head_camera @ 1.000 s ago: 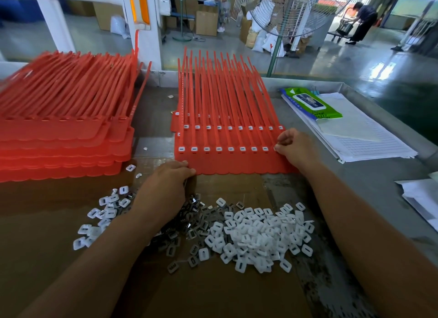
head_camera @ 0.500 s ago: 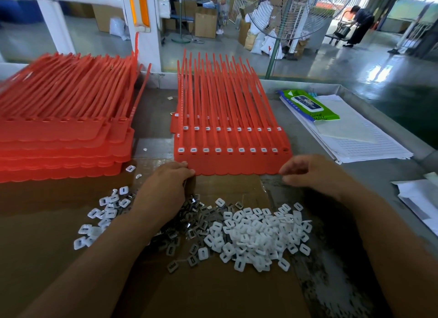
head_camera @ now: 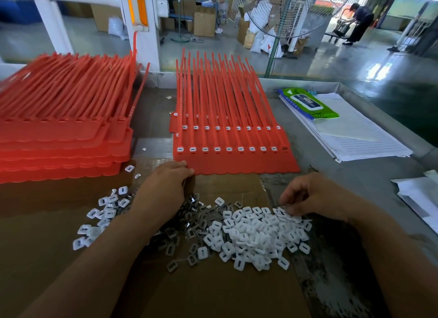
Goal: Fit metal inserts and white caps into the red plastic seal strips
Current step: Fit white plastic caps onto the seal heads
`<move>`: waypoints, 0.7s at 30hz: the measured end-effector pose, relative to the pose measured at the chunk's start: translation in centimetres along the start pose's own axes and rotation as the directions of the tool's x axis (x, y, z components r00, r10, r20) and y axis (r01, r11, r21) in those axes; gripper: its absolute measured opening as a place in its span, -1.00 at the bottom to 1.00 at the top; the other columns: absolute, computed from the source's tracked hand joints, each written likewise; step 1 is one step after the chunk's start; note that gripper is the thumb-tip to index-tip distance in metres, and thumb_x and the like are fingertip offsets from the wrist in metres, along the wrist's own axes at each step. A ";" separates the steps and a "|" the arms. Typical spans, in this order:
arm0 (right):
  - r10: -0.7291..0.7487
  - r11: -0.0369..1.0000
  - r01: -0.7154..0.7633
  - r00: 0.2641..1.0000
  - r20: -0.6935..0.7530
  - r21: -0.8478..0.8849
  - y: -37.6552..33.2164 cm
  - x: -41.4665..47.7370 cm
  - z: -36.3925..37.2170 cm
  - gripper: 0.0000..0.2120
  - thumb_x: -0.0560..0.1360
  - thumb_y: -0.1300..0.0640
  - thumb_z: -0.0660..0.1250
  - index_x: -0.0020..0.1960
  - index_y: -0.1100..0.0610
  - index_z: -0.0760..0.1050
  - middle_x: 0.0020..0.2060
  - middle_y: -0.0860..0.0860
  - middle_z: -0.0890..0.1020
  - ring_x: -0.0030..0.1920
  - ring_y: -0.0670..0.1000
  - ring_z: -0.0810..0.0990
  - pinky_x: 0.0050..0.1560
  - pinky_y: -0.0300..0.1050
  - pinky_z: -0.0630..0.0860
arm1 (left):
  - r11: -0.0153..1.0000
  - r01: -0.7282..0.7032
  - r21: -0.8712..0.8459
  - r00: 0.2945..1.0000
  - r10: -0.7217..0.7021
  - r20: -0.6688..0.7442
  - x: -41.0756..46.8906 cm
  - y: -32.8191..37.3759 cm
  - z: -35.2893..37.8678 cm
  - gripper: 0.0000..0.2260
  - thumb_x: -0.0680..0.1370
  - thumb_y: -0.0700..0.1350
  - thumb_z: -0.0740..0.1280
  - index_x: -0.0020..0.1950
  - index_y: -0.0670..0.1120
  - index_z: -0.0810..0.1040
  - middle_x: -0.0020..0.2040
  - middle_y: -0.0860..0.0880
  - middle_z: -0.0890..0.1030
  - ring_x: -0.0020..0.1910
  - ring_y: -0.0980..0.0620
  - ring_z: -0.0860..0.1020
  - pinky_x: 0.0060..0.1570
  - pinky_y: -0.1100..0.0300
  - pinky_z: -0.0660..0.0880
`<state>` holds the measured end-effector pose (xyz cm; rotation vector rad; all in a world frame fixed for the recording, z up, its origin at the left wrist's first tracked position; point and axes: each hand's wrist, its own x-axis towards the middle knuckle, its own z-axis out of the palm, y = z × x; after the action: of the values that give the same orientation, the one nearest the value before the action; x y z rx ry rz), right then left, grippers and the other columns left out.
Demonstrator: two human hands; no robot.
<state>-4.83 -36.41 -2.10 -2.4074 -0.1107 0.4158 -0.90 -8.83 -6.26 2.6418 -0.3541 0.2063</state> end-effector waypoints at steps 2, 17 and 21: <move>-0.013 1.000 0.013 1.000 0.000 -0.007 0.0 0.0 0.0 -0.77 0.31 0.29 0.50 -0.31 -0.02 0.58 -0.44 -0.12 0.64 -0.42 -0.23 0.57 -0.36 -0.45 0.41 | 1.000 0.004 -0.002 1.000 -0.004 0.001 -0.1 0.0 -0.1 -0.63 0.51 -0.31 0.16 0.27 -0.04 0.46 0.36 -0.01 0.39 0.34 0.01 0.31 0.30 0.13 0.23; -0.051 0.993 0.092 0.903 -0.426 0.076 -0.1 1.9 -1.3 -0.90 0.40 0.38 0.38 -0.11 0.24 0.60 -0.27 0.06 0.60 -0.28 -0.13 0.49 -0.29 -0.57 0.35 | 1.000 -0.004 0.013 1.000 0.004 -0.006 0.1 0.1 -0.1 -0.62 0.52 -0.31 0.15 0.28 -0.03 0.45 0.36 -0.01 0.38 0.35 0.02 0.30 0.32 0.13 0.22; 0.039 0.997 0.004 0.828 -0.559 0.076 0.7 3.7 -1.9 -0.90 0.43 0.30 0.37 -0.06 0.21 0.58 -0.20 0.05 0.59 -0.20 -0.07 0.51 -0.20 -0.37 0.38 | 1.000 -0.007 0.021 1.000 0.007 -0.004 0.1 0.1 -0.1 -0.61 0.51 -0.31 0.16 0.28 -0.02 0.45 0.37 0.00 0.38 0.35 0.03 0.30 0.31 0.13 0.22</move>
<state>-0.71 -37.40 -2.19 -2.3559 0.1890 -0.2912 -0.85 -8.86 -6.16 2.6608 -0.3618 0.2181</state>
